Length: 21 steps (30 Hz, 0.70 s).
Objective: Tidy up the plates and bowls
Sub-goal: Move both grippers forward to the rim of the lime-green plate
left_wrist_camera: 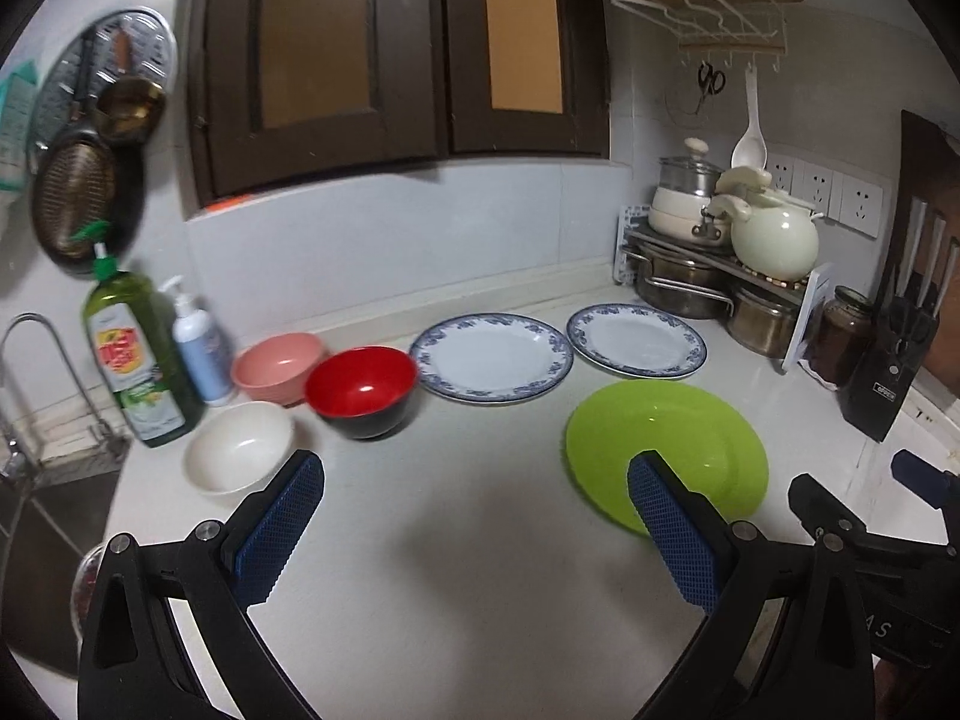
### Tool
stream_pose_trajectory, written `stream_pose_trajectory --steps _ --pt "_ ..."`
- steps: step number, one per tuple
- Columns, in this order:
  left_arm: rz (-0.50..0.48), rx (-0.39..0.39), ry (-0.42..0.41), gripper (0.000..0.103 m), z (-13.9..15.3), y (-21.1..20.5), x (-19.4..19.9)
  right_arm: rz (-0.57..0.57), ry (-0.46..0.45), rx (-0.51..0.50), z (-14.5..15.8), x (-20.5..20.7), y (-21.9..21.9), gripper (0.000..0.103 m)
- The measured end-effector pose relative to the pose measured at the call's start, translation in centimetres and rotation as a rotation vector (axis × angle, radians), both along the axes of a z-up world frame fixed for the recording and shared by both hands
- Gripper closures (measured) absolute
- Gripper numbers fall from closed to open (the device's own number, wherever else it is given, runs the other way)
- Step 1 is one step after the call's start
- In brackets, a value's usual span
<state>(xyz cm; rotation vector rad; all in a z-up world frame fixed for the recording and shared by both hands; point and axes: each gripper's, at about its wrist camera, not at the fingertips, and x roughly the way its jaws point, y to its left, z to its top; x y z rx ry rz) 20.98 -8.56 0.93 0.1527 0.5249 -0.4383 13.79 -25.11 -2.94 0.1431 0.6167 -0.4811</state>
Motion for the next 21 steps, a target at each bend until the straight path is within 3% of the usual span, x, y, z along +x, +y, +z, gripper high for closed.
stream_pose_trajectory --steps 5,12,21 --pt "-0.001 0.011 0.026 0.000 -1.8 -3.5 3.1 -0.033 0.029 -0.019 -1.1 3.0 -2.8 0.001" --pt "0.004 0.031 0.137 0.008 -5.4 -8.4 7.4 -0.021 0.091 0.006 -3.7 7.3 -7.5 0.003" --pt "0.003 0.095 0.223 0.017 -10.4 -12.8 10.6 -0.013 0.179 0.042 -7.8 11.4 -11.7 0.014"
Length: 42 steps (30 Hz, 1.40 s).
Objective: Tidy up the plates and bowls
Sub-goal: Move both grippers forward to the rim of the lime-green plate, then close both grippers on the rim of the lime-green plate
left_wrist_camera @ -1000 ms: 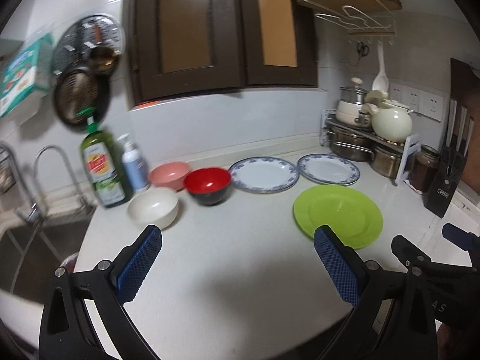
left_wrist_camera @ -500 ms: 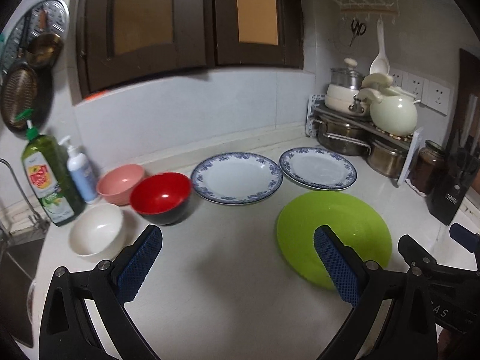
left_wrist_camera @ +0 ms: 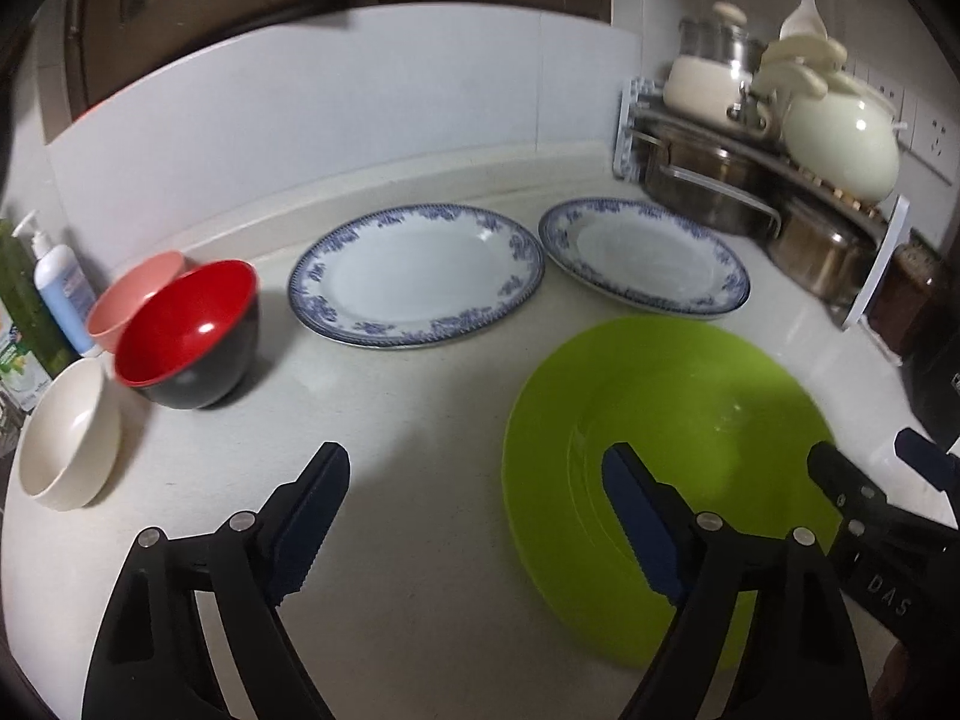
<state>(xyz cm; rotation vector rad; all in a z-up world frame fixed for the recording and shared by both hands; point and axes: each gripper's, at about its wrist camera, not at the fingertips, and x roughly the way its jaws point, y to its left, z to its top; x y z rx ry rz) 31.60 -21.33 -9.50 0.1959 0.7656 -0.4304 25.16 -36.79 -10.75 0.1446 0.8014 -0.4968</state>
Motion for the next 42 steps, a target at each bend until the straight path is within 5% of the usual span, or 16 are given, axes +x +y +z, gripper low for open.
stream_pose_trajectory --steps 13,26,31,42 --pt "-0.049 0.013 0.099 0.027 -3.4 -2.5 2.0 -0.023 0.057 0.057 -3.4 2.3 -3.2 0.035" --pt "-0.064 -0.004 0.162 0.052 -4.2 -3.1 2.8 -0.024 0.083 0.098 -4.1 3.2 -3.9 0.057" --pt "-0.082 -0.031 0.178 0.062 -4.2 -3.1 2.8 -0.015 0.093 0.083 -4.1 3.4 -3.8 0.060" --pt "-0.077 -0.030 0.161 0.064 -3.7 -3.1 2.4 0.001 0.106 0.068 -3.8 3.3 -3.6 0.062"
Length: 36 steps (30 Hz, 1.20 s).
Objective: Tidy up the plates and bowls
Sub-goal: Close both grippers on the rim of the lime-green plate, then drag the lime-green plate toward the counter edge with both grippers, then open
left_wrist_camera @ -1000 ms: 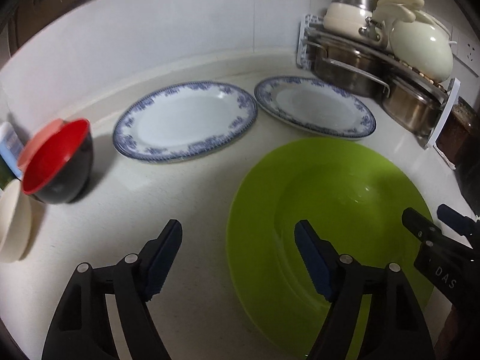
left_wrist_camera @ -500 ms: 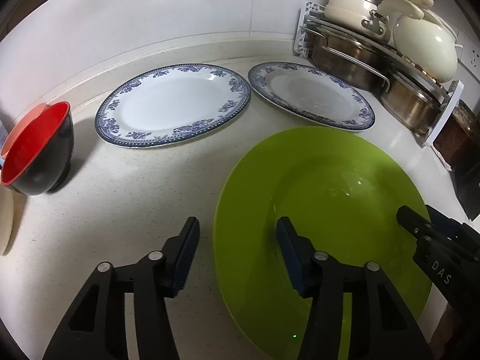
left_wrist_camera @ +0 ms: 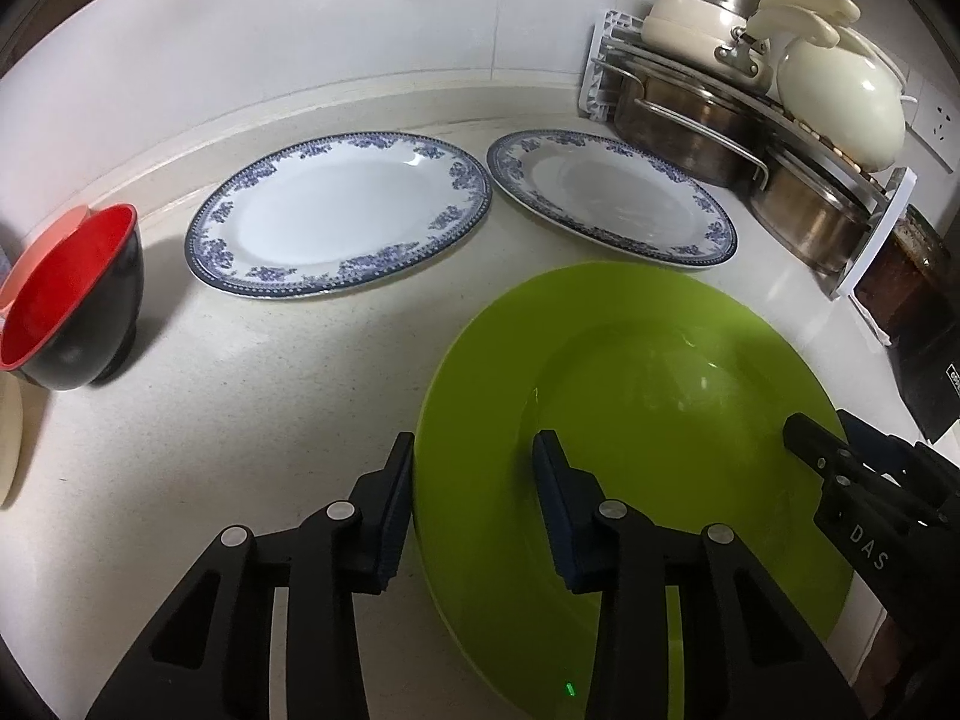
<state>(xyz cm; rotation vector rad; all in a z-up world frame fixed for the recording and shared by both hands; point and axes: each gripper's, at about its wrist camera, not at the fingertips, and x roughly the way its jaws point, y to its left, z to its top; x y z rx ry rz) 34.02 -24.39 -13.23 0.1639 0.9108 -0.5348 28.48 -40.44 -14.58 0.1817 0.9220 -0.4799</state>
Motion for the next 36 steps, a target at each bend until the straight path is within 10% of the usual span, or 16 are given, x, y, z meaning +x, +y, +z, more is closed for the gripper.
stream_pose_trajectory --steps 36 --pt "0.426 0.049 -0.115 0.065 3.9 22.8 -4.9 0.394 -0.067 -0.015 3.4 2.0 20.1 0.063"
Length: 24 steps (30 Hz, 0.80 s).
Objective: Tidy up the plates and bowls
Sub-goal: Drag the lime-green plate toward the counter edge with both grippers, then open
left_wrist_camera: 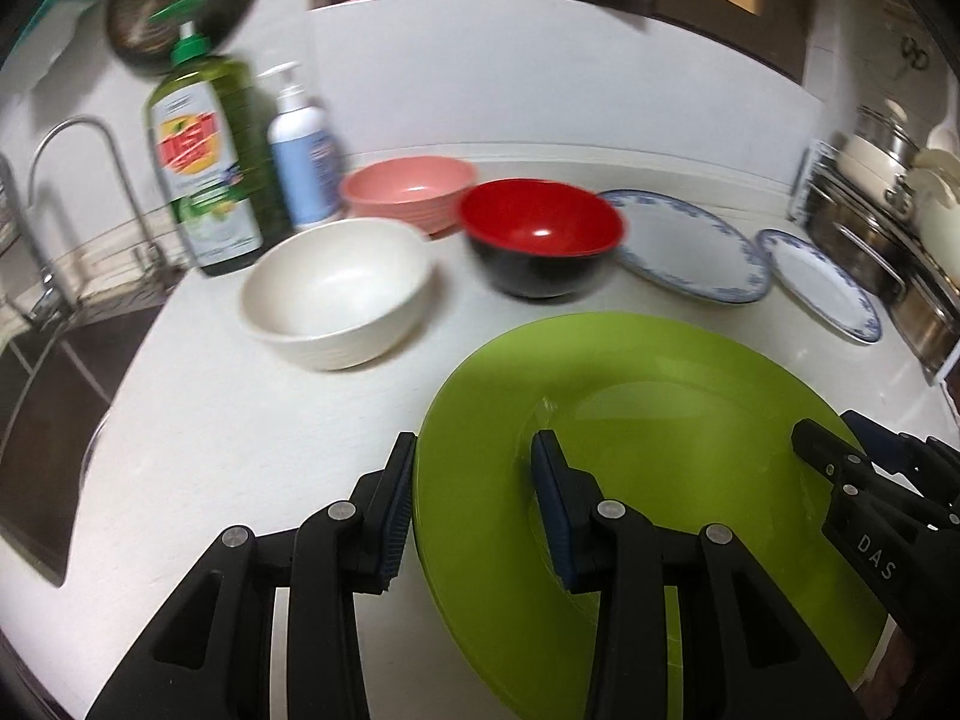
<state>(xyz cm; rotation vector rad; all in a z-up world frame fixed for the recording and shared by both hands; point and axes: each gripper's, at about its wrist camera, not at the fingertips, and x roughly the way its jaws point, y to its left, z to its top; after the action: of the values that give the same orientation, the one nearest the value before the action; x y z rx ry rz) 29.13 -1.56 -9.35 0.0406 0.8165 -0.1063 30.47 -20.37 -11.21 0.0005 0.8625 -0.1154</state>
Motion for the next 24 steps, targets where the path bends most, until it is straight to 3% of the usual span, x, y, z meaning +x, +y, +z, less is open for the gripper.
stream_pose_trajectory --steps 13,24 --pt "0.083 0.008 0.043 0.065 -1.8 5.0 -1.5 0.081 0.043 0.006 -1.8 0.0 5.1 0.063" --pt "0.078 0.008 0.081 0.065 -3.3 5.7 -2.4 0.092 0.080 0.004 -3.1 -0.6 6.1 0.063"
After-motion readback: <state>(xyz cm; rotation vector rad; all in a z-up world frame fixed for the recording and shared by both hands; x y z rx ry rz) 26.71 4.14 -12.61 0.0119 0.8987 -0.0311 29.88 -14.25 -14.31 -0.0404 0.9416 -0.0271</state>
